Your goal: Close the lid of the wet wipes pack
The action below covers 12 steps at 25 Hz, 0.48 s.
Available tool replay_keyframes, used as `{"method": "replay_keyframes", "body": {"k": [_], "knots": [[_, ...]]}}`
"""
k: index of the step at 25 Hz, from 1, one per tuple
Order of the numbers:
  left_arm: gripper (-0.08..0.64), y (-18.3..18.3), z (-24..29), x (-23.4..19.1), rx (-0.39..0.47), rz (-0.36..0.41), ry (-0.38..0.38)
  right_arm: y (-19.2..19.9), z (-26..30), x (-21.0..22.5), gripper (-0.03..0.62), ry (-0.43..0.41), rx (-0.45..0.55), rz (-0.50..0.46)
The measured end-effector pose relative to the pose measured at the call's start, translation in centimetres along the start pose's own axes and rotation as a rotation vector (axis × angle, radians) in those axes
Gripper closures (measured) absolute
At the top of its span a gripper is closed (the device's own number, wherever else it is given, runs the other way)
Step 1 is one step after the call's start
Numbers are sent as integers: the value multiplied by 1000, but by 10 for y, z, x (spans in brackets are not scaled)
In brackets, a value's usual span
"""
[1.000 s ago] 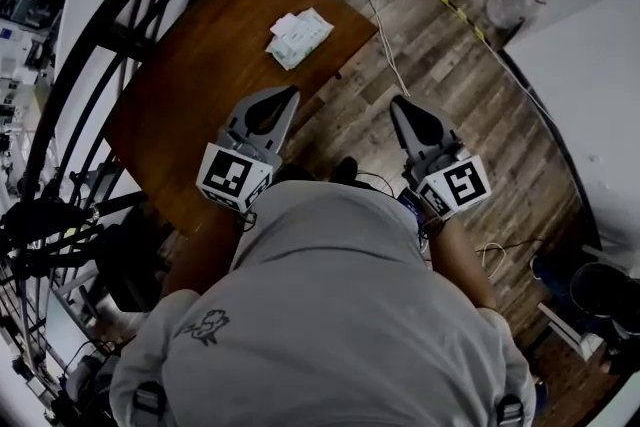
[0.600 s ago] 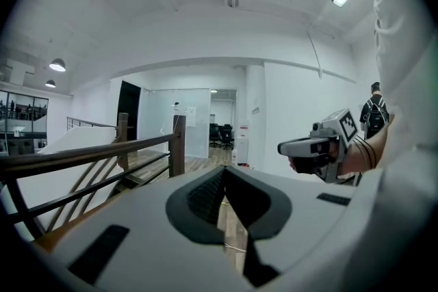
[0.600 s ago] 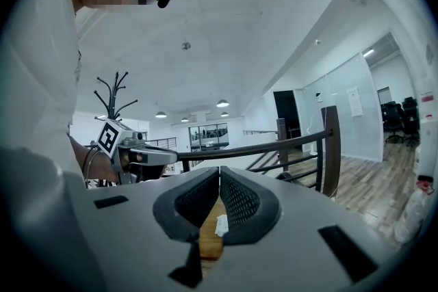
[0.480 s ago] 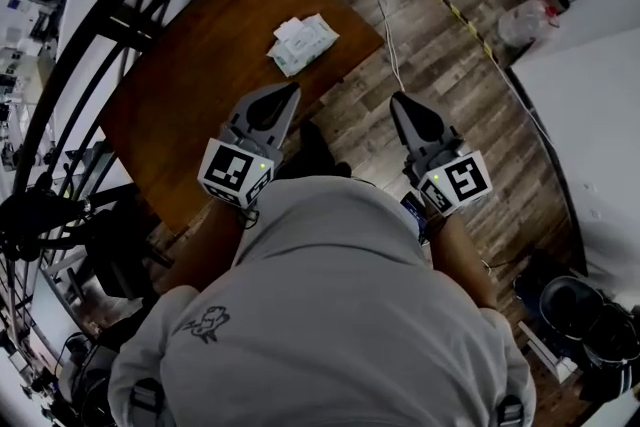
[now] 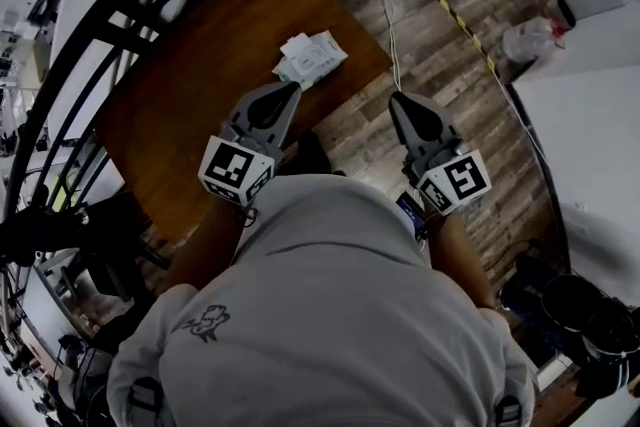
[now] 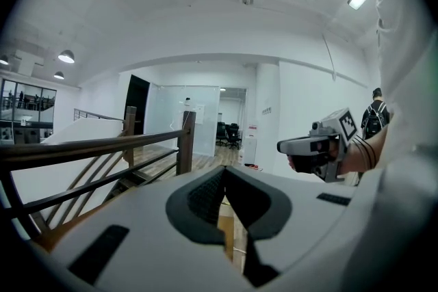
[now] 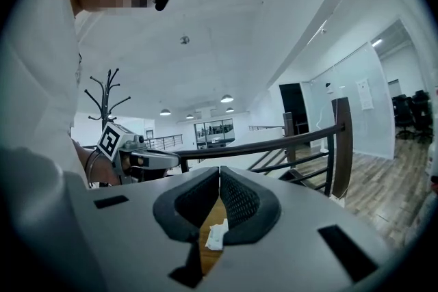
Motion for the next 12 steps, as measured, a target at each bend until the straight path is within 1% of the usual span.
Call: {"method": "replay_keyframes", "body": {"k": [4,9,12], "knots": [[548,7,9,-33,-14,-2,-13,-6,36,2,558,-42,-23,-26],[548,4,13,-69,-1,-44,-43,-13,76,11,558,-77,-59,-21],[548,9,13,-89,-11,-59,-55,-17,98,11,558,-99,-78,-34]]}}
Point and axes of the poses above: the fingertips, and each gripper's own axes: z forward along the fingers, x to its right, y out of its underside, the point moved 1 cm from there along -z, backward along the fingers, and after that the axes turned 6 degrees about -x, right-handed, at the moved point
